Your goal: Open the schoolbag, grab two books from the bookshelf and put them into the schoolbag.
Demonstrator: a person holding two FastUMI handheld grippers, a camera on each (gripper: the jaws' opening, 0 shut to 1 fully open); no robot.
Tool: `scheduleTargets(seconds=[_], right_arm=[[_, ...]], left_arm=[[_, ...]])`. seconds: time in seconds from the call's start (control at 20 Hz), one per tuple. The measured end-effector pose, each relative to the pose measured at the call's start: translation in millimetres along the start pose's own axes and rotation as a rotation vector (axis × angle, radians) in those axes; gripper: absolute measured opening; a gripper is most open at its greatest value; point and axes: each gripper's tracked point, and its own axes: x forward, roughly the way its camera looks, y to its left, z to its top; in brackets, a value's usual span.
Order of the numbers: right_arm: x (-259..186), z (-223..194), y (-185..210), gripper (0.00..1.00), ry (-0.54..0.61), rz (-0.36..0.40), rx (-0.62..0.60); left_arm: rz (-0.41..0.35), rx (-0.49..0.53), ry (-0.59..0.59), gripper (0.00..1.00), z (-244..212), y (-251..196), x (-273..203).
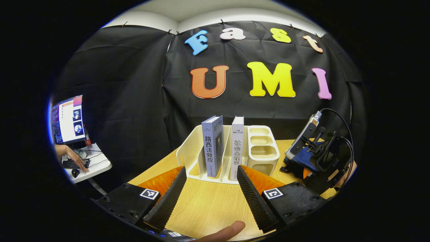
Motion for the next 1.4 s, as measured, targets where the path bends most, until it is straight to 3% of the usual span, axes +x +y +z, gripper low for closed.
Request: scheduleTargets(seconds=[0.05,0.1,0.2,0.3,0.35,0.4,0.45,0.5,0.55,0.65,0.9,1.2,1.4], right_arm=[[7,-5,3,0.79,0.021,0.003,0.009],[14,-8,8,0.7,0.042,0.009,0.018],[27,-15,13,0.68,0.072,0.01,0.06],[33,-10,14,0.44,0.06,0.005,0.09],[33,-8,12,0.42,0.048,0.001,0.098],[34,-7,10,0.25,0.039,0.0,0.114],[30,-3,7,0.15,0.017,0.007,0.134],[33,0,2,0.14,0.008,0.003,0.137],[30,2,-3,0.08,-0.011,0.005,0.156],[28,4,-14,0.08,-0.04,0.012,0.196],[25,9,-44,0.04,-0.069,0.125,0.326],[21,4,-95,0.03,-0.091,0.24,0.534],[23,-3,-128,0.03,-0.102,0.315,0.654]], left_arm=[[0.001,0.001,-0.001,0.97,1,0,0],[0.001,0.002,-0.003,0.97,0,0,0],[0.0,0.002,-0.006,0.97,1,0,0],[0.0,0.001,-0.006,0.97,1,0,0],[0.001,0.0,-0.005,0.97,1,0,0],[0.0,-0.002,-0.002,0.97,0,0,1],[-0.002,-0.006,0.0,0.97,-1,0,1],[-0.005,-0.01,0.004,0.97,-2,-2,3],[-0.007,-0.015,0.009,0.97,-2,-3,3],[-0.022,-0.022,0.021,0.97,-5,-7,5],[-0.03,0.012,0.05,0.97,-12,-17,1],[-0.075,-0.03,0.019,0.97,0,-37,-10],[-0.125,-0.065,0.079,0.97,2,-50,10]])
